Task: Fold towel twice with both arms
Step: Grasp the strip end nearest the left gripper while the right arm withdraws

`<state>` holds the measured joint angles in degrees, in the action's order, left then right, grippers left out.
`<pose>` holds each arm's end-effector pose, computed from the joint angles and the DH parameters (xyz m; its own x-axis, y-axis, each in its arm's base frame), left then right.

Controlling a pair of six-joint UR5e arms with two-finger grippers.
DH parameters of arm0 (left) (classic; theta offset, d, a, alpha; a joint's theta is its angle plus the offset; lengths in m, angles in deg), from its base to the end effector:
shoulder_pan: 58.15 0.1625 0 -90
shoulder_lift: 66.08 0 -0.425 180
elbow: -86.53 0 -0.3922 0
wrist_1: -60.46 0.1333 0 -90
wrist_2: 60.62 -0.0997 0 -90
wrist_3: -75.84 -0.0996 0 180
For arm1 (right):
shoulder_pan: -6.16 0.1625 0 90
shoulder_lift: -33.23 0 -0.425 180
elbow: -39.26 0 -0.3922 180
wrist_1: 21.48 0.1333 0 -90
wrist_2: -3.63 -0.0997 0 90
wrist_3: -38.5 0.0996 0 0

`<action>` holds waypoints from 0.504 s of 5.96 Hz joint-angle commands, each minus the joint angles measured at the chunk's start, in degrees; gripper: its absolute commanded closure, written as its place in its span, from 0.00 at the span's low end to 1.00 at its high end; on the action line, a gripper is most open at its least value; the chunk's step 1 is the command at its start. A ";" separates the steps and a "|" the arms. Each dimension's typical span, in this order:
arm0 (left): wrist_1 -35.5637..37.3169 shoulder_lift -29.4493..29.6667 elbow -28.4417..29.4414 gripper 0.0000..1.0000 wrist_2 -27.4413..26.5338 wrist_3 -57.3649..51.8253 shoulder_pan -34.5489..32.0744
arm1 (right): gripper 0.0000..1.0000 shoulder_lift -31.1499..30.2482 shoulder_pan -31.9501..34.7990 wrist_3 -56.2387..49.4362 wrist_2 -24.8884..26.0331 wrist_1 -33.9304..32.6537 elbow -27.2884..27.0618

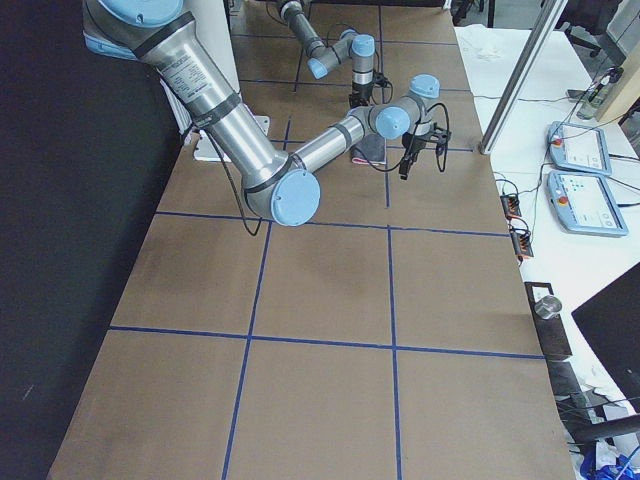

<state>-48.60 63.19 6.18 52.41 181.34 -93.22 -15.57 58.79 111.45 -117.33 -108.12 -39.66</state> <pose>0.5552 -0.5051 0.2833 0.4437 -0.6120 -0.6547 0.4222 0.7871 -0.4496 -0.3897 -0.6454 0.3017 0.6333 0.4150 0.6532 -0.3384 0.9076 -0.2485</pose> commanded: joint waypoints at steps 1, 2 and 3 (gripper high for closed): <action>-0.01 -0.33 -0.07 0.60 0.00 0.06 0.00 | 0.00 -0.06 -0.06 0.00 0.02 0.06 0.00; 0.08 -0.24 -0.25 0.84 0.17 -0.03 0.00 | 0.00 -0.15 -0.06 0.00 0.02 0.06 0.00; 0.08 -0.24 -0.69 0.98 0.43 -0.03 0.00 | 0.00 -0.24 -0.06 0.09 0.02 0.15 0.00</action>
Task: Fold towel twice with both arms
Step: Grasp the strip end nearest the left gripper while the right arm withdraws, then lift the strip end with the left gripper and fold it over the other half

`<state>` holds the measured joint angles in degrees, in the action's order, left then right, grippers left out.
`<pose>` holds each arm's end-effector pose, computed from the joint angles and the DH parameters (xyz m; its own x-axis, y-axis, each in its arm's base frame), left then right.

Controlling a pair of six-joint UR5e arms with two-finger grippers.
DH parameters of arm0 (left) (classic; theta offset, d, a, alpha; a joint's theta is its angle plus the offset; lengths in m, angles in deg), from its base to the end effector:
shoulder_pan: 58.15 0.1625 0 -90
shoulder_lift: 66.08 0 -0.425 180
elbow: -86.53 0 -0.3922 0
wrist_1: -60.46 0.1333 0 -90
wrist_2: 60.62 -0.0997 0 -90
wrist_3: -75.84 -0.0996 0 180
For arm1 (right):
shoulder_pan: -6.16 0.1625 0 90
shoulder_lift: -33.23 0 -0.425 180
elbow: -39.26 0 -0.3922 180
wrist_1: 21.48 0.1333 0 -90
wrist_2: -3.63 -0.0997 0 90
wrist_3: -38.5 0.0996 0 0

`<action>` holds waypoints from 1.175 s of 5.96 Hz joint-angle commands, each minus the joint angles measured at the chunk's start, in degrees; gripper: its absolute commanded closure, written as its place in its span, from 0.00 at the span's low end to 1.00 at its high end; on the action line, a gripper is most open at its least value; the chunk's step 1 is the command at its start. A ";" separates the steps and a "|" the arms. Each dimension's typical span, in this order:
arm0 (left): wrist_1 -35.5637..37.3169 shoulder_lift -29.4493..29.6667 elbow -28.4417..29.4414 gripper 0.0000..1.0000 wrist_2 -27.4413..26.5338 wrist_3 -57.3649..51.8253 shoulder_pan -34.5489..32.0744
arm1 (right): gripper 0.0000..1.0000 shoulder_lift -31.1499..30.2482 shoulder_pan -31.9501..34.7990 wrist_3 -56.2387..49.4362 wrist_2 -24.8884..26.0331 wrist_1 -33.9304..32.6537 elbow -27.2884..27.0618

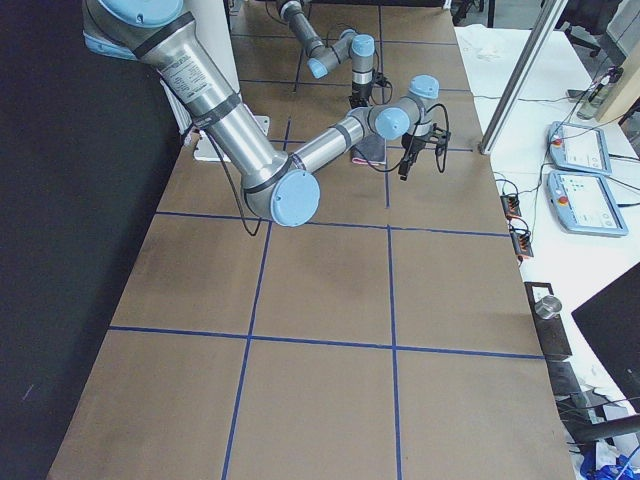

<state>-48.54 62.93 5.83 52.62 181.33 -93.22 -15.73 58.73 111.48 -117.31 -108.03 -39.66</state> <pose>0.5539 -0.5037 0.2838 0.4443 -0.6117 -0.6545 0.4192 0.7876 -0.4516 -0.3901 -0.6448 0.3036 0.6341 0.4154 0.6521 -0.3382 0.9075 -0.2492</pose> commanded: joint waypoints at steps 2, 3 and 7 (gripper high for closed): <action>5.33 3.42 -2.35 1.00 0.83 -0.10 -0.17 | 0.00 -0.60 0.08 -0.11 0.00 0.32 0.00; 8.42 7.71 -2.19 1.00 0.66 -0.19 -0.17 | 0.00 -0.96 0.26 -1.42 0.00 0.33 -0.35; 4.79 26.28 18.44 1.00 0.22 0.07 0.61 | 0.00 -10.69 3.58 -15.18 -3.05 0.68 -6.67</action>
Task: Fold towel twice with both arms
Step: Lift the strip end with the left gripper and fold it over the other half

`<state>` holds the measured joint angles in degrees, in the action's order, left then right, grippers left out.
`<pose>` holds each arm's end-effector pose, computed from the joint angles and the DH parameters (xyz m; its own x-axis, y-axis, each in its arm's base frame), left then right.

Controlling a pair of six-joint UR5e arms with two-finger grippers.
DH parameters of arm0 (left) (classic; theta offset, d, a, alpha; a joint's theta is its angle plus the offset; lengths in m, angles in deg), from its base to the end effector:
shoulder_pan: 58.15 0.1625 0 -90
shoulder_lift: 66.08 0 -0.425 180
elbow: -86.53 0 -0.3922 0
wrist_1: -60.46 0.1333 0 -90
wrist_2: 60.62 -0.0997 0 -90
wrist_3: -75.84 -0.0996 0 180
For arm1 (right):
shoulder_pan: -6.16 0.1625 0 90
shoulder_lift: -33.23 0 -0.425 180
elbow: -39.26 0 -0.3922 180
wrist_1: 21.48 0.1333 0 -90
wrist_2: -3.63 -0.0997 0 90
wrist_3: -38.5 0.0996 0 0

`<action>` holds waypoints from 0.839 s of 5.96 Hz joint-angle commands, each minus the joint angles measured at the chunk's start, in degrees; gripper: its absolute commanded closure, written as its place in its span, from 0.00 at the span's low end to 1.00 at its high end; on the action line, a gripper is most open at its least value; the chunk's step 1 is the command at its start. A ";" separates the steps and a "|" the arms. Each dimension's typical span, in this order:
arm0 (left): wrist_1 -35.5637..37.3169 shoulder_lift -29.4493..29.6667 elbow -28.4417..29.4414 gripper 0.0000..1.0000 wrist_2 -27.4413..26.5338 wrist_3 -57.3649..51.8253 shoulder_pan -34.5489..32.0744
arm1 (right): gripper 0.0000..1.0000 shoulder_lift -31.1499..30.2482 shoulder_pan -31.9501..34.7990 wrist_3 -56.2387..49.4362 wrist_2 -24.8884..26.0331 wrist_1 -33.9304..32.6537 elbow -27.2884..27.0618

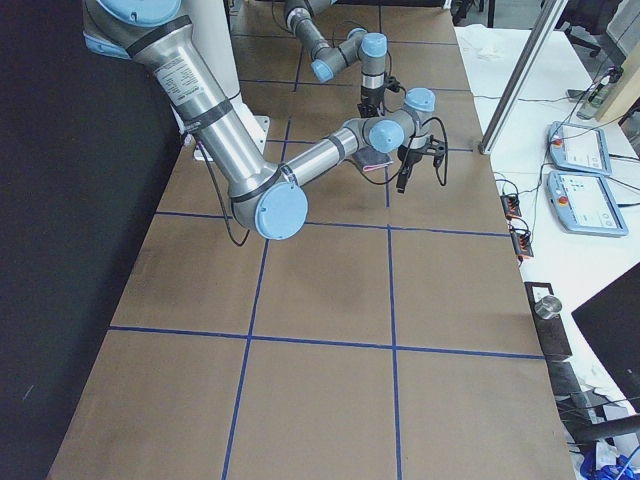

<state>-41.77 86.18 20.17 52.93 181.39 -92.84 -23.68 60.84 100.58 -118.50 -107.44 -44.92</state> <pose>0.6180 -0.5415 0.0959 0.4286 -0.5955 -0.6795 0.3964 0.7997 -0.4509 -0.3447 -0.6255 0.3591 0.6852 0.2811 0.6719 -0.2381 0.9583 -0.1582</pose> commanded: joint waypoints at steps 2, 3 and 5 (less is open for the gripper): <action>-10.14 7.94 14.89 1.00 -3.14 0.19 1.54 | 0.00 -7.06 4.64 -12.21 -2.32 0.09 -2.04; -11.31 8.58 15.47 1.00 -4.73 0.28 2.51 | 0.00 -7.60 5.09 -13.64 -2.23 0.00 -2.04; -23.44 8.76 19.83 0.01 -8.67 0.19 4.71 | 0.00 -8.39 5.18 -13.91 -2.05 0.09 -2.04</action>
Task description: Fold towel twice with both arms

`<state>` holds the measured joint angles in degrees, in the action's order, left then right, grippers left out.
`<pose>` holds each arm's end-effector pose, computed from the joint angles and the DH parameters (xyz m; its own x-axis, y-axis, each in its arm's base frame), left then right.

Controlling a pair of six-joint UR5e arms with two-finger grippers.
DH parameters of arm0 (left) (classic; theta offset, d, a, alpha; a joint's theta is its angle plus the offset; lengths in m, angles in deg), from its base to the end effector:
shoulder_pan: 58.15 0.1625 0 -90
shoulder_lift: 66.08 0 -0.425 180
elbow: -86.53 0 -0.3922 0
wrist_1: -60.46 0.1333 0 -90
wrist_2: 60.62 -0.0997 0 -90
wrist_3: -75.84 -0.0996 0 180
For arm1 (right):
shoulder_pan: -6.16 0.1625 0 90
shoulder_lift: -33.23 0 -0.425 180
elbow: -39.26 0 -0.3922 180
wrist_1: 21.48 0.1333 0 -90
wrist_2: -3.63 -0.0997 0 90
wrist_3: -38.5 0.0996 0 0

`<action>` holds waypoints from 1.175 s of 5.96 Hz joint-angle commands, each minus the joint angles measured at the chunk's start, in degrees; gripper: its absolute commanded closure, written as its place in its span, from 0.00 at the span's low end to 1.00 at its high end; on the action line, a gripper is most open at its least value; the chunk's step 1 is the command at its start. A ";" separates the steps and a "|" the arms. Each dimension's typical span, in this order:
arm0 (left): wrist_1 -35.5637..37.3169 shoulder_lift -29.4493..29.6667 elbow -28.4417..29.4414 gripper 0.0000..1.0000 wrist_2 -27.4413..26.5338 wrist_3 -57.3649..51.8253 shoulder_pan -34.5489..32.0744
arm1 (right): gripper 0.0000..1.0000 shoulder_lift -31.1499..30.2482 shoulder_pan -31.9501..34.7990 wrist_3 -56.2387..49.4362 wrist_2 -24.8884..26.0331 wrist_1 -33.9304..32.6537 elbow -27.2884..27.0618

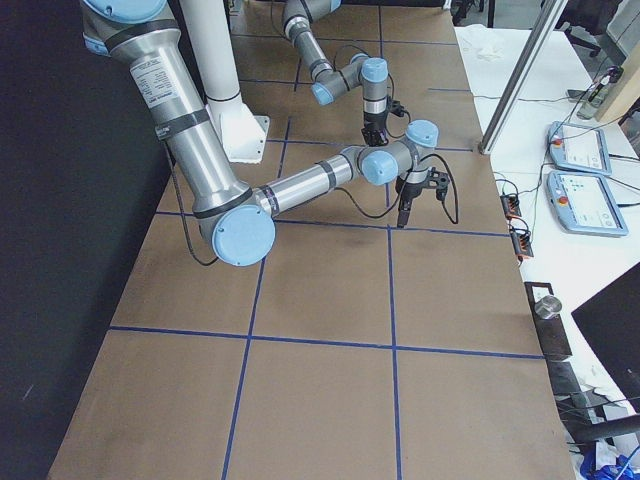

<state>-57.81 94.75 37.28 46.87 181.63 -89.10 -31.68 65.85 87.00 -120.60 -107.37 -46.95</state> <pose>0.6964 -0.5381 0.0705 0.3593 -0.5181 -0.7762 0.3833 0.8403 -0.3834 -0.2719 -0.6183 0.4365 0.7337 0.1695 0.6580 -0.1413 0.9853 -0.0962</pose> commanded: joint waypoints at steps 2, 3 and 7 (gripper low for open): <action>-9.35 0.01 2.23 0.00 -3.79 -0.40 0.47 | 0.00 -1.52 0.77 -1.03 0.04 0.98 -0.01; -4.56 -2.95 -2.30 0.00 5.35 -1.01 -3.11 | 0.00 -2.75 2.60 -4.69 -0.48 1.59 -0.01; 31.24 -37.98 -54.89 0.00 13.44 -37.70 -17.69 | 0.00 -9.09 9.91 -18.32 -4.53 1.60 -1.59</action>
<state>-36.91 64.31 -6.20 60.06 156.48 -102.96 -39.79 74.59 71.46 -125.01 -105.71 -48.39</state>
